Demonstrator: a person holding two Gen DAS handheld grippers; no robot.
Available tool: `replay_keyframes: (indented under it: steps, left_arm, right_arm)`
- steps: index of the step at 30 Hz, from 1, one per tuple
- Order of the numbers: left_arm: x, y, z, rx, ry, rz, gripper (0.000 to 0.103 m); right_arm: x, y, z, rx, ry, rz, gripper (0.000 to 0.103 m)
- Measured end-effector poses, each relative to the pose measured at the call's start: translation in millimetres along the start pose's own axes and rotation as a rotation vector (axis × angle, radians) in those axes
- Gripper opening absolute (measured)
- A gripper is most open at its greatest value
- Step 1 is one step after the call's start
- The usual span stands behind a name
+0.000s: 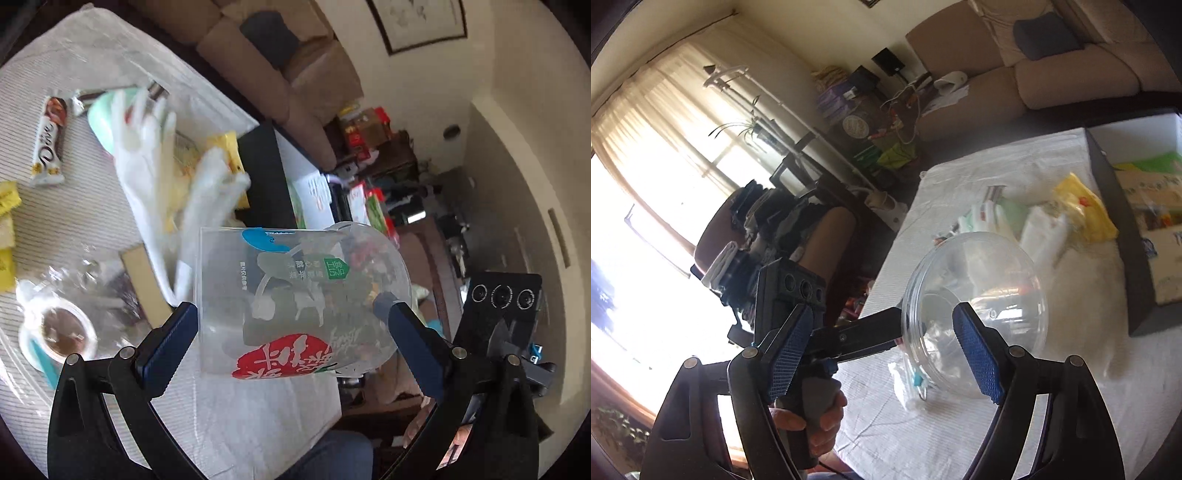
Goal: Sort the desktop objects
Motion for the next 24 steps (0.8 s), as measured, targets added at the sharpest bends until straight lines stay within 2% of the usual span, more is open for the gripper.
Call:
replay_keyframes:
  steps: [3,5,10,13,16,19,21,24]
  left_arm:
    - [35,35,15,0.019,0.018,-0.094,0.103]
    - [53,58,20,0.019,0.026,-0.141,0.103]
    - [89,110,18,-0.045,0.029,-0.240,0.103]
    - [113,129,15,-0.085,0.040,-0.269,0.103]
    - [142,135,11,-0.126,0.066,-0.276,0.103]
    - [160,128,6,-0.133,0.080,-0.266,0.103]
    - [159,112,2,-0.141,0.083,-0.209,0.103]
    - [149,82,-7,-0.213,0.128,-0.081,0.103]
  right_arm:
    - [35,-43,25,0.086,0.042,0.005,0.086]
    - [63,-69,43,0.108,0.091,0.011,0.089]
    - [134,-101,95,0.096,0.308,0.015,0.089]
    - [167,-109,123,0.100,0.393,0.007,0.089]
    - [191,-113,144,0.079,0.453,-0.004,0.088]
    - [201,-117,156,0.069,0.462,-0.013,0.086]
    - [204,-121,160,0.069,0.461,-0.008,0.086]
    - [202,-133,162,0.134,0.383,0.004,0.086]
Point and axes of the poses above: each gripper's, at about its wrist camera, not at the fingertips, and y roughly the way its jaws point, z to its right, x to its underside, the point moved 6 cm from there along y, roughly the way its jaws point, and after that the axes turned 14 degrees about -y, right-handed, at the moved point
